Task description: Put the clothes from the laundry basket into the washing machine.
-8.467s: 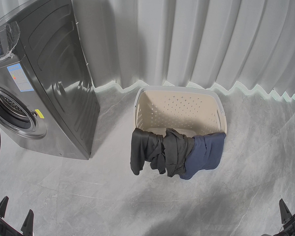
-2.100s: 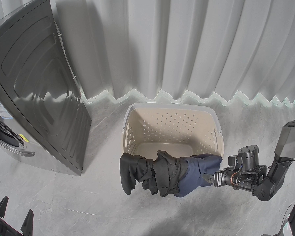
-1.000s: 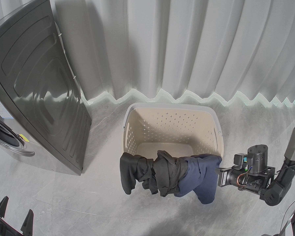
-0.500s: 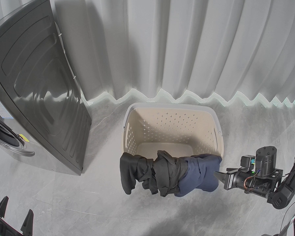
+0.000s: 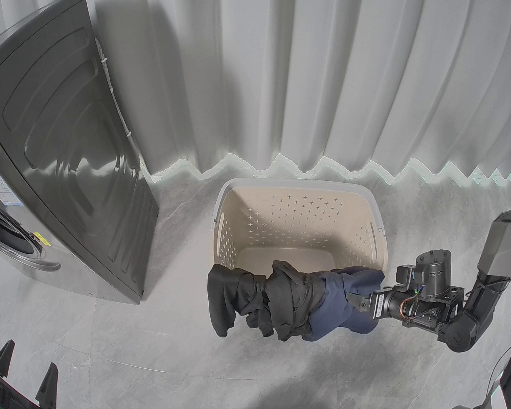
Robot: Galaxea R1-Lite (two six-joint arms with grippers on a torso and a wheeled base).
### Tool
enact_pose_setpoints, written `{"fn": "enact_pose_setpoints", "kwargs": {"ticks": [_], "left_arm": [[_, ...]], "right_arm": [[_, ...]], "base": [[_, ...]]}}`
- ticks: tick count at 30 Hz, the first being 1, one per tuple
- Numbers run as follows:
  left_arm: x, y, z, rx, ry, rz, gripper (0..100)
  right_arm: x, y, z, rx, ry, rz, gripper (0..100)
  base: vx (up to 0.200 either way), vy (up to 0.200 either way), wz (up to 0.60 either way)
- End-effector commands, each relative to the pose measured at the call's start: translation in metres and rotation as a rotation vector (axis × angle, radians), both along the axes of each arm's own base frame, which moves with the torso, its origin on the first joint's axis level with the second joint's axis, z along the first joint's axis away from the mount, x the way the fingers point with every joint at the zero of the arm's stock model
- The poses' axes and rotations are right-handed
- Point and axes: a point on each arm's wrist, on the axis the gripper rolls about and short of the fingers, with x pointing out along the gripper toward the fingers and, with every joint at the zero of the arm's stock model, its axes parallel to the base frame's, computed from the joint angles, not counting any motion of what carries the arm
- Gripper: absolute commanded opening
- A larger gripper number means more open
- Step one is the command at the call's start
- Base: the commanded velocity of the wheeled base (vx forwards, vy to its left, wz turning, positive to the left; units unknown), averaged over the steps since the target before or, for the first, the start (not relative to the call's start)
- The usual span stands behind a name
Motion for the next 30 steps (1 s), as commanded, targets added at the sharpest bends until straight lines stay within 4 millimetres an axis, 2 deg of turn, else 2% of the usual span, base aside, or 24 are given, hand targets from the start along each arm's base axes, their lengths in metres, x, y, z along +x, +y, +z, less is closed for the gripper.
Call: {"fn": "enact_pose_setpoints", "kwargs": {"ticks": [1, 6, 12, 13, 25, 30], "left_arm": [[0.0, 0.0, -0.004, 0.0, -0.005, 0.0, 100], [0.0, 0.0, -0.004, -0.002, -0.003, 0.0, 100], [0.0, 0.0, -0.004, -0.002, -0.005, 0.0, 100], [0.0, 0.0, -0.004, -0.002, -0.003, 0.0, 100], [0.0, 0.0, -0.004, -0.002, -0.003, 0.0, 100], [0.0, 0.0, -0.004, -0.002, -0.003, 0.0, 100]], "right_arm": [[0.011, 0.002, -0.013, -0.01, 0.025, -0.008, 100], [0.019, 0.003, -0.022, -0.024, 0.026, -0.038, 100], [0.025, 0.008, -0.022, -0.008, 0.014, -0.066, 100], [0.025, 0.009, -0.022, -0.006, 0.013, -0.063, 0], [0.02, 0.014, -0.017, 0.028, 0.013, -0.063, 0], [0.001, 0.013, 0.005, 0.048, -0.021, -0.039, 0]], "base": [[0.0, 0.0, 0.0], [0.0, 0.0, 0.0], [0.0, 0.0, 0.0], [0.0, 0.0, 0.0], [0.0, 0.0, 0.0], [0.0, 0.0, 0.0]]}}
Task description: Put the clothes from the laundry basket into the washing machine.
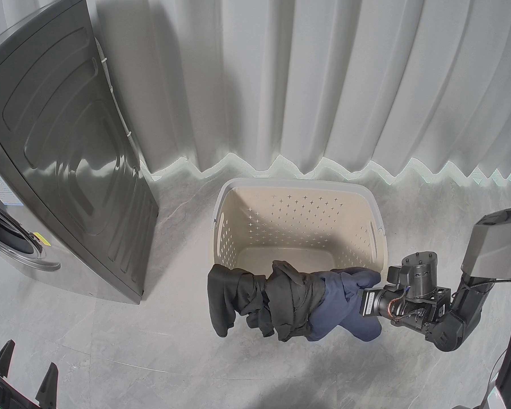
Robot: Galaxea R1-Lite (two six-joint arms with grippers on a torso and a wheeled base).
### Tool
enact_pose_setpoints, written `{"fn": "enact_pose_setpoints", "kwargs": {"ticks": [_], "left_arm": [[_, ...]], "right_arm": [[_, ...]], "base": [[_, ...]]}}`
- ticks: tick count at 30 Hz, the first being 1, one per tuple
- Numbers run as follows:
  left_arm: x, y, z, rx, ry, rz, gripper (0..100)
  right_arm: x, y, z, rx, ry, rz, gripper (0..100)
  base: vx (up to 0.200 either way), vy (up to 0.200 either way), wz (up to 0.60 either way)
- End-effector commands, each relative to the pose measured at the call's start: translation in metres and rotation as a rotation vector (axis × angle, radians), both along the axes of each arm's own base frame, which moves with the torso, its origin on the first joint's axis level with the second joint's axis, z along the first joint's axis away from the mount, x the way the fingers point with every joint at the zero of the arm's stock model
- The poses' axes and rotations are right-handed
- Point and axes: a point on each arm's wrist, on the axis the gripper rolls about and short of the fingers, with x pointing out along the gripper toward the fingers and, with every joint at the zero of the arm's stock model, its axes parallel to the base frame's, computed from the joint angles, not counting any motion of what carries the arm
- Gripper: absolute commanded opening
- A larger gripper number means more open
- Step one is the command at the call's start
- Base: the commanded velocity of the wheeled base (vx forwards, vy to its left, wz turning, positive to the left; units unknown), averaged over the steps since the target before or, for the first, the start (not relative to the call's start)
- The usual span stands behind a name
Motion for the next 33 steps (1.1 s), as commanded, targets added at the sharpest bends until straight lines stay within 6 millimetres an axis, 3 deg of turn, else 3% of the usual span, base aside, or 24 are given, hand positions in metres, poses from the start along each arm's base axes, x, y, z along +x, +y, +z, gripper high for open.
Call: {"fn": "enact_pose_setpoints", "kwargs": {"ticks": [1, 6, 10, 20, 33], "left_arm": [[0.0, 0.0, -0.004, 0.0, -0.003, 0.0, 100], [0.0, 0.0, -0.004, 0.0, -0.003, 0.0, 100], [0.0, 0.0, -0.004, 0.0, -0.003, 0.0, 100], [0.0, 0.0, -0.004, 0.0, -0.003, 0.0, 100], [0.0, 0.0, -0.004, 0.0, -0.003, 0.0, 100]], "right_arm": [[-0.022, 0.002, 0.026, 0.024, -0.049, 0.039, 0], [-0.052, 0.006, 0.06, 0.056, -0.134, 0.09, 0], [-0.064, 0.007, 0.07, 0.063, -0.167, 0.097, 0], [-0.071, 0.005, 0.089, 0.103, -0.239, 0.101, 0], [-0.074, -0.001, 0.149, 0.182, -0.483, 0.094, 0]], "base": [[0.0, 0.0, 0.0], [0.0, 0.0, 0.0], [0.0, 0.0, 0.0], [0.0, 0.0, 0.0], [0.0, 0.0, 0.0]]}}
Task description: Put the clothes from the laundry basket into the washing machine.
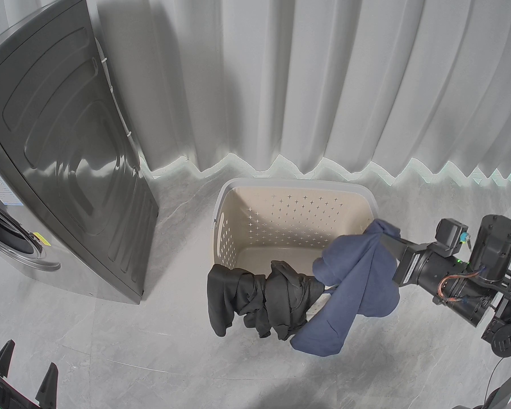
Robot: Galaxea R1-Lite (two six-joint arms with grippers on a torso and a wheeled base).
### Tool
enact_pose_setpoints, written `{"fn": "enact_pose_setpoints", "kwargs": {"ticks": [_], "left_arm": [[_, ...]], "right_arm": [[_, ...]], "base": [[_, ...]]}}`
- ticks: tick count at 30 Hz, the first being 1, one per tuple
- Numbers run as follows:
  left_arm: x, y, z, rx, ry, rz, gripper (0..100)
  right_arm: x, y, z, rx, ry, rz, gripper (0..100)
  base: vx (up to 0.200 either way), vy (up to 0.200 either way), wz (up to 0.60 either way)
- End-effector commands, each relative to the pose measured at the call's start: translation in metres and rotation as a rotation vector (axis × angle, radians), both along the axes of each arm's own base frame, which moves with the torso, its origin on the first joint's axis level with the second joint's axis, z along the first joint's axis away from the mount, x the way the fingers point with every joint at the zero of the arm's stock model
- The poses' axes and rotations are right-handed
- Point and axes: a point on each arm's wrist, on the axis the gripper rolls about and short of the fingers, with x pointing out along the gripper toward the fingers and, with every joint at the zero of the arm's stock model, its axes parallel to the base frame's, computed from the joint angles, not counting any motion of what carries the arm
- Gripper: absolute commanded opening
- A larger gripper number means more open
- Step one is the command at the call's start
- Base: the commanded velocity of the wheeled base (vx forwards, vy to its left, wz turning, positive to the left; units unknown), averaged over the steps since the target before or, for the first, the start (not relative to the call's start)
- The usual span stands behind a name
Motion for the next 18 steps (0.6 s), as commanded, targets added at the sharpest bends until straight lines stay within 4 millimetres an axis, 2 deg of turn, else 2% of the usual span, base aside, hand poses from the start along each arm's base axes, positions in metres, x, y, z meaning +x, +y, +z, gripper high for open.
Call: {"fn": "enact_pose_setpoints", "kwargs": {"ticks": [1, 4, 8, 11, 15, 18], "left_arm": [[0.0, 0.0, -0.004, 0.0, -0.004, 0.0, 100], [0.0, 0.0, -0.004, 0.0, -0.004, 0.0, 100], [0.0, 0.0, -0.004, 0.0, -0.004, 0.0, 100], [0.0, 0.0, -0.004, 0.0, -0.004, 0.0, 100], [0.0, 0.0, -0.005, 0.001, -0.002, 0.0, 100], [0.0, 0.0, -0.004, 0.001, -0.004, 0.0, 100]], "right_arm": [[-0.003, -0.005, 0.029, 0.036, -0.119, -0.011, 0], [-0.002, -0.006, 0.046, 0.026, -0.189, -0.014, 0], [-0.006, -0.007, 0.06, 0.004, -0.205, -0.01, 0], [-0.011, -0.01, 0.077, -0.021, -0.216, -0.011, 0], [-0.027, -0.02, 0.092, -0.04, -0.246, -0.016, 0], [-0.034, -0.025, 0.093, -0.064, -0.222, -0.025, 0]], "base": [[0.0, 0.0, 0.0], [0.0, 0.0, 0.0], [0.0, 0.0, 0.0], [0.0, 0.0, 0.0], [0.0, 0.0, 0.0], [0.0, 0.0, 0.0]]}}
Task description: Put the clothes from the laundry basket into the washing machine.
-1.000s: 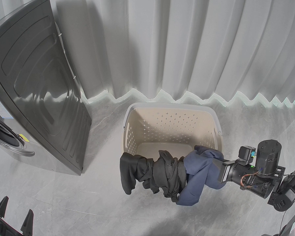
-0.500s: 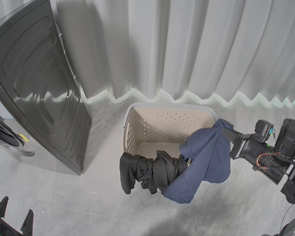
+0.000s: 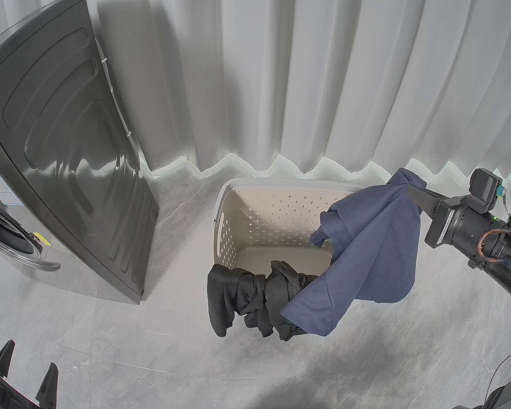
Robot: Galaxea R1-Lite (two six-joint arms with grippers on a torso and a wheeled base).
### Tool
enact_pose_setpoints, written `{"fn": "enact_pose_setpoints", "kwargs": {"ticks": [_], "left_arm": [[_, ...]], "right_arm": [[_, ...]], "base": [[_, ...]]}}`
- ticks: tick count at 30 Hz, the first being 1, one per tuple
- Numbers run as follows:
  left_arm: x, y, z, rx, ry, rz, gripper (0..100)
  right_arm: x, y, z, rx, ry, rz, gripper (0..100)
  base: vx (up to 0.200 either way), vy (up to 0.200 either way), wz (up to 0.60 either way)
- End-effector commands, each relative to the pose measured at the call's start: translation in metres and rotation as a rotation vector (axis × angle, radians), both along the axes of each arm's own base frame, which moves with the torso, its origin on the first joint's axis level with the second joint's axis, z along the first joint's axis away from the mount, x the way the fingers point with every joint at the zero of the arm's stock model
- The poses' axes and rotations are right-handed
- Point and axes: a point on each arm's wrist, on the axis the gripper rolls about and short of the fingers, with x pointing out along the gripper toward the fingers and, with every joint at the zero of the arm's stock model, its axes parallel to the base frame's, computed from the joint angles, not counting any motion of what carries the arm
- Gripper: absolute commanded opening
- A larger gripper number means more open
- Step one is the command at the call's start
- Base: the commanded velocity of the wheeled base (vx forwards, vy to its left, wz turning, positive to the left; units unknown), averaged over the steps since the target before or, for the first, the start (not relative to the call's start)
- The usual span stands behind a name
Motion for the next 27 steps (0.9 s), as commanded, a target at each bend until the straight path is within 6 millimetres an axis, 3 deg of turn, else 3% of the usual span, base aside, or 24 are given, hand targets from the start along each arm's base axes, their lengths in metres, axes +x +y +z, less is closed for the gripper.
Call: {"fn": "enact_pose_setpoints", "kwargs": {"ticks": [1, 8, 17, 27], "left_arm": [[-0.0003, 0.0, -0.0044, 0.002, -0.004, 0.0, 100], [-0.0002, 0.0, -0.0049, 0.002, -0.002, 0.0, 100], [-0.0003, 0.0, -0.0044, 0.002, -0.004, 0.0, 100], [-0.0003, 0.0, -0.0044, 0.002, -0.004, 0.0, 100]], "right_arm": [[-0.0204, -0.013, 0.0215, 0.017, -0.057, -0.021, 0], [-0.025, -0.0163, 0.0204, 0.005, -0.034, -0.03, 0], [-0.0251, -0.0177, 0.0158, -0.009, -0.011, -0.096, 0], [-0.0302, -0.0174, 0.0167, -0.006, -0.016, -0.089, 0]], "base": [[0.0, 0.0, 0.0], [-0.171, 0.0, 0.0], [0.0, 0.0, 0.0], [0.0, 0.2, 0.0]]}}
